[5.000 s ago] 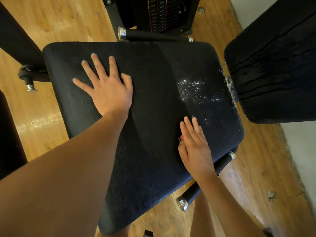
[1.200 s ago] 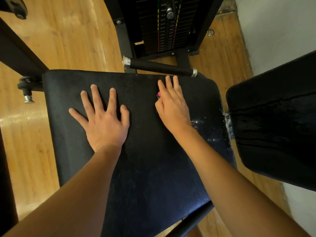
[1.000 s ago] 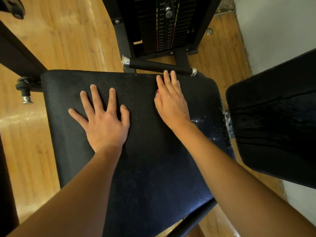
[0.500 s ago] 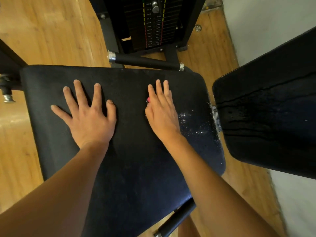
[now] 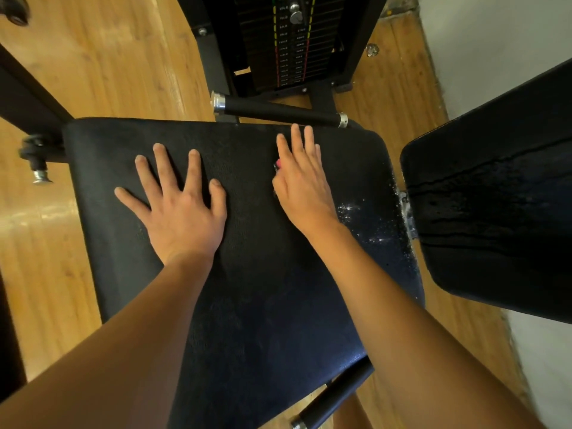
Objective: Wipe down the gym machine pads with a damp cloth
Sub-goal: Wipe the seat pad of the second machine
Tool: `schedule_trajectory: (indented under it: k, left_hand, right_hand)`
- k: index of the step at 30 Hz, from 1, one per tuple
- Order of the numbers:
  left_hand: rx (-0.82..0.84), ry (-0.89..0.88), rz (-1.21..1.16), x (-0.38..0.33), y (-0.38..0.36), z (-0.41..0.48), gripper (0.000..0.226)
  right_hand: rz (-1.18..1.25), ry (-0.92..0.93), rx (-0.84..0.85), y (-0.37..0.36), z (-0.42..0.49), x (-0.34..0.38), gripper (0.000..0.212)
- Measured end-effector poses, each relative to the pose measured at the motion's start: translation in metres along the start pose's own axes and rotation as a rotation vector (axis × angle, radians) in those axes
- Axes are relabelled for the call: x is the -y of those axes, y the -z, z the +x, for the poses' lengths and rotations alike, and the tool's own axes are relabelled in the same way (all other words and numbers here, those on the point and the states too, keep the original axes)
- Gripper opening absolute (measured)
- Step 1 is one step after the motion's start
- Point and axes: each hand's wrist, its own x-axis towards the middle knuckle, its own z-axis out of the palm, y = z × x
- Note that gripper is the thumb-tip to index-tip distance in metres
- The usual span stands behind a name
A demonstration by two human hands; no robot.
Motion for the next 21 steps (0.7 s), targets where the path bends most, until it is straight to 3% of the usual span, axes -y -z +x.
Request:
schedule_trajectory:
  k: [7,21]
  left_hand:
    - [0.007,-0.002,-0.001,0.000,0.001,0.001,0.059]
    - [-0.013,-0.001,-0.004,0.001,-0.003,0.002,0.058]
  right_hand:
    - [0.012,0.002,0.008,-0.007,-0.065,-0.003,0.060]
    - [0.003,-0.007,-0.021,-0.003,-0.026,-0.004,0.054]
